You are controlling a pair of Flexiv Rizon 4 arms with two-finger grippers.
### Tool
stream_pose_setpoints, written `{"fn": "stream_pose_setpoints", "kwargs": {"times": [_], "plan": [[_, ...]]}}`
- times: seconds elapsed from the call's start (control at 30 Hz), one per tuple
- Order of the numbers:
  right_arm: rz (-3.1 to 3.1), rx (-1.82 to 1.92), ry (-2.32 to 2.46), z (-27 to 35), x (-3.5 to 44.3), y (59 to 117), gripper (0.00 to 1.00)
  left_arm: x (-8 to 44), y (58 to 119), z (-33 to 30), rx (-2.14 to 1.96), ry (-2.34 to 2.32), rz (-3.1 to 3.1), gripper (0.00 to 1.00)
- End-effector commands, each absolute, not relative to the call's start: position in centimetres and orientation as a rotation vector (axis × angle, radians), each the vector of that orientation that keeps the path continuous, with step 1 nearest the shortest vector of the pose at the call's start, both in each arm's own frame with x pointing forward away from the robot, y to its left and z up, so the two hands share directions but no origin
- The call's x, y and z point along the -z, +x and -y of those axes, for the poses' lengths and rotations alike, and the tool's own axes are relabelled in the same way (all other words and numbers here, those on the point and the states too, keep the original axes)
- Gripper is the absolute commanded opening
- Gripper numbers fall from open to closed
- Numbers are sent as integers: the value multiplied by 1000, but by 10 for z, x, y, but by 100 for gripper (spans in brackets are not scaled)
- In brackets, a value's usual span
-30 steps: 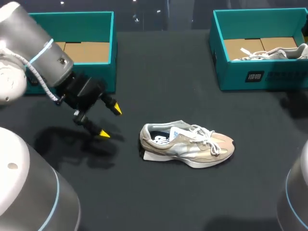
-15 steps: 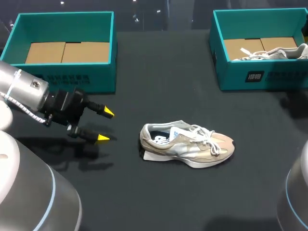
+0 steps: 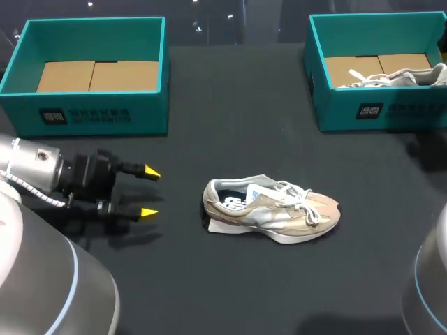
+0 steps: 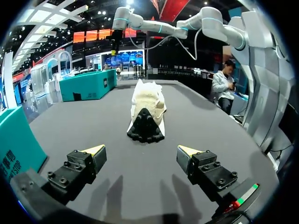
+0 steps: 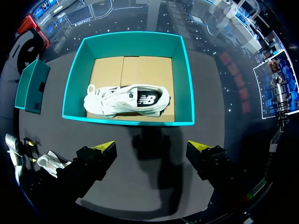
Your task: Take the shoe out of the shoebox, open the shoe tongue, remove and reinsert the insole, then place the shoe into the shoebox
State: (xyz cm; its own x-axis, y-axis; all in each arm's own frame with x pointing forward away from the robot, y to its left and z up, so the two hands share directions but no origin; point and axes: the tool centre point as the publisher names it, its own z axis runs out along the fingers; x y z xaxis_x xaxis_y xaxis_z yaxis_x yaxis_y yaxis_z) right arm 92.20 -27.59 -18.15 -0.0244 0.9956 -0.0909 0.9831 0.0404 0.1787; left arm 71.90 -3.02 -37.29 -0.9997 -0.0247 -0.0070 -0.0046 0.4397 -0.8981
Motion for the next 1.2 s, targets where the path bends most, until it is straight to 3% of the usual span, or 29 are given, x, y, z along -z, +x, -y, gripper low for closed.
{"fn": "stream_pose_setpoints", "kwargs": {"times": [0.03,1.2], "plan": [[-2117,-96,2051,275,182,921,100,375,717,31,1649,-20,-2639,100],[-2117,-96,2051,275,182,921,100,399,720,86,1900,-25,-2561,100]]}}
